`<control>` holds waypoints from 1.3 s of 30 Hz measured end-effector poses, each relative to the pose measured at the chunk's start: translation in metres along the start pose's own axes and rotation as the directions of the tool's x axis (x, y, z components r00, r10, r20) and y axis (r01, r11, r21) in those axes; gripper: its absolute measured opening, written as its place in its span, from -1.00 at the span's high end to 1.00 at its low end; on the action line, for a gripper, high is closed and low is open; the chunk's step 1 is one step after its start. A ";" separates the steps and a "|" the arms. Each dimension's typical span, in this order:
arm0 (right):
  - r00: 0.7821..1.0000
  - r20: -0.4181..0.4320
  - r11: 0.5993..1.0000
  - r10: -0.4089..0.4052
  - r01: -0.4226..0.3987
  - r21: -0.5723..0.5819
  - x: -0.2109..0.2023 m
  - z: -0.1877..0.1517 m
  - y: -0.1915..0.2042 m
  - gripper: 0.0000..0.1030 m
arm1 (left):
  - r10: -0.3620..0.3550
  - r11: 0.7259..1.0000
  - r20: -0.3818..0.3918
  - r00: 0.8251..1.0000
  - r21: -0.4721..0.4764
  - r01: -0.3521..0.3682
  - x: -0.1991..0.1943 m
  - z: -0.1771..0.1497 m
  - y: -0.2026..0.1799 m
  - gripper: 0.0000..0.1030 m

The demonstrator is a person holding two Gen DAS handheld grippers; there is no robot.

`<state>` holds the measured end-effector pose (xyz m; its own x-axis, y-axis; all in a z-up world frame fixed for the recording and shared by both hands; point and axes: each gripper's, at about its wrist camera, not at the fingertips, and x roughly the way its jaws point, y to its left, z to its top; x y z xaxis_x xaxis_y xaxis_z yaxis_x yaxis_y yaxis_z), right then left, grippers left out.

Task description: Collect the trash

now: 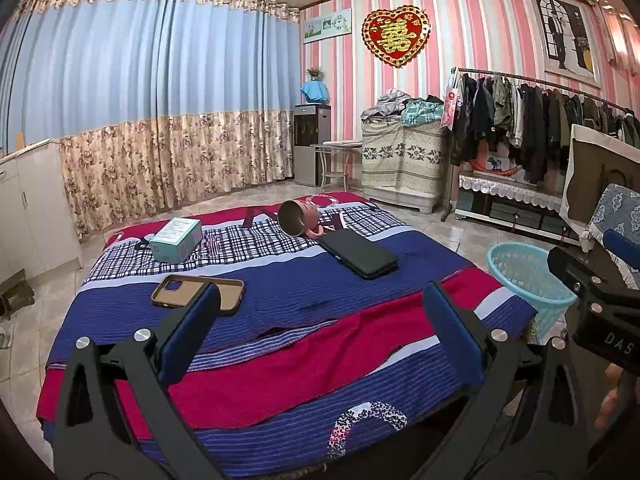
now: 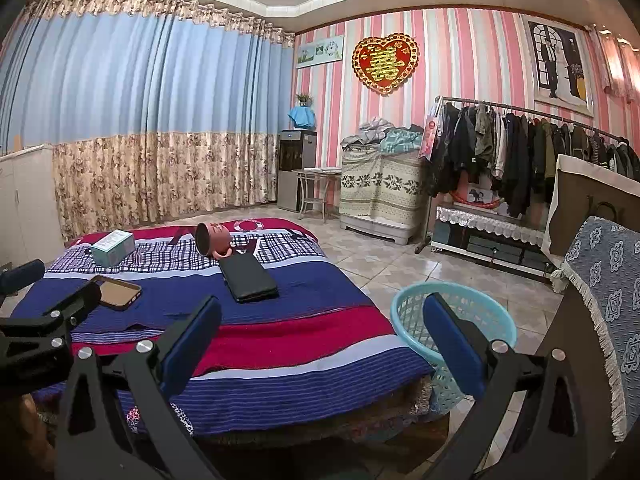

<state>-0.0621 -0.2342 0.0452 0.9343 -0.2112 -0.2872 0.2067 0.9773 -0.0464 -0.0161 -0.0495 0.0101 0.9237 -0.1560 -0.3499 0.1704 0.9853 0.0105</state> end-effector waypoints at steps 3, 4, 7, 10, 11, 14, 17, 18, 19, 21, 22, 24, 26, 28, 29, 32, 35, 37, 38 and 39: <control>1.000 0.001 1.000 0.000 0.000 0.004 0.001 0.000 -0.001 -0.91 | 0.002 1.000 0.001 1.000 -0.003 -0.002 0.000 0.001 0.000 -0.90; 1.000 0.001 1.000 0.000 0.000 0.002 0.001 0.000 0.000 -0.91 | 0.003 1.000 0.001 1.000 -0.003 -0.003 0.000 0.001 0.000 -0.90; 1.000 0.000 1.000 0.005 -0.005 -0.005 0.004 0.001 0.002 -0.91 | 0.006 1.000 0.004 1.000 -0.002 -0.006 0.000 0.000 -0.001 -0.90; 1.000 0.000 1.000 0.009 -0.009 -0.007 0.006 0.002 0.004 -0.91 | 0.008 1.000 0.006 1.000 0.001 -0.008 -0.002 0.000 -0.001 -0.90; 1.000 -0.001 1.000 0.008 -0.008 -0.006 0.005 0.002 0.004 -0.91 | 0.008 1.000 0.007 1.000 0.002 -0.008 -0.002 0.000 -0.001 -0.90; 1.000 -0.002 1.000 0.008 -0.008 -0.006 0.006 0.002 0.005 -0.91 | 0.008 1.000 0.005 1.000 0.000 -0.008 -0.002 0.000 -0.001 -0.90; 1.000 -0.001 1.000 0.008 -0.008 -0.006 0.007 0.002 0.005 -0.91 | 0.008 1.000 0.006 1.000 0.000 -0.008 -0.002 0.000 -0.001 -0.90; 1.000 -0.001 1.000 0.008 -0.008 -0.006 0.007 0.001 0.005 -0.91 | 0.008 1.000 0.006 1.000 0.000 -0.008 -0.002 0.000 -0.001 -0.90; 1.000 0.000 1.000 0.008 -0.008 -0.006 0.005 0.001 0.004 -0.91 | 0.008 1.000 0.006 1.000 0.000 -0.008 -0.002 0.000 -0.001 -0.90; 1.000 0.000 1.000 0.008 -0.008 -0.006 0.006 0.001 0.004 -0.91 | 0.008 1.000 0.006 1.000 0.000 -0.008 -0.002 0.000 -0.001 -0.90; 1.000 0.000 1.000 0.008 -0.008 -0.006 0.006 0.001 0.004 -0.91 | 0.007 1.000 0.006 1.000 0.001 -0.007 -0.002 0.000 -0.001 -0.90; 1.000 -0.001 1.000 0.008 -0.008 -0.006 0.005 0.001 0.004 -0.91 | 0.008 1.000 0.006 1.000 0.001 -0.008 -0.002 0.000 -0.001 -0.90; 1.000 -0.001 1.000 0.008 -0.008 -0.006 0.005 0.001 0.004 -0.91 | 0.009 1.000 0.008 1.000 0.003 -0.009 -0.003 0.001 0.000 -0.90; 1.000 0.000 1.000 0.008 -0.008 -0.005 0.005 0.001 0.004 -0.91 | 0.008 1.000 0.007 1.000 0.002 -0.008 -0.002 0.000 -0.001 -0.90; 1.000 0.000 1.000 0.008 -0.008 -0.005 0.006 0.001 0.004 -0.91 | 0.009 1.000 0.007 1.000 0.002 -0.009 -0.002 0.000 -0.001 -0.90; 1.000 0.000 1.000 0.008 -0.008 -0.005 0.005 0.001 0.004 -0.91 | 0.007 1.000 0.006 1.000 0.001 -0.007 -0.002 0.000 -0.001 -0.90; 1.000 0.000 1.000 0.008 -0.008 -0.005 0.006 0.001 0.004 -0.91 | 0.002 1.000 0.001 1.000 0.000 -0.002 -0.003 0.001 0.000 -0.90; 1.000 0.000 1.000 0.008 -0.008 -0.005 0.005 0.001 0.004 -0.91 | 0.003 1.000 0.003 1.000 0.001 -0.003 -0.004 0.003 0.001 -0.90; 1.000 -0.001 1.000 0.008 -0.008 -0.005 0.006 0.000 0.004 -0.91 | 0.004 1.000 0.003 1.000 0.002 -0.004 -0.004 0.003 0.001 -0.90; 1.000 -0.001 1.000 0.008 -0.008 -0.005 0.005 0.000 0.004 -0.91 | 0.003 1.000 0.002 1.000 0.001 -0.003 -0.004 0.003 0.001 -0.90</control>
<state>-0.0563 -0.2311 0.0439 0.9356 -0.2039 -0.2883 0.1982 0.9789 -0.0489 -0.0188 -0.0483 0.0139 0.9249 -0.1534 -0.3480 0.1681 0.9857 0.0122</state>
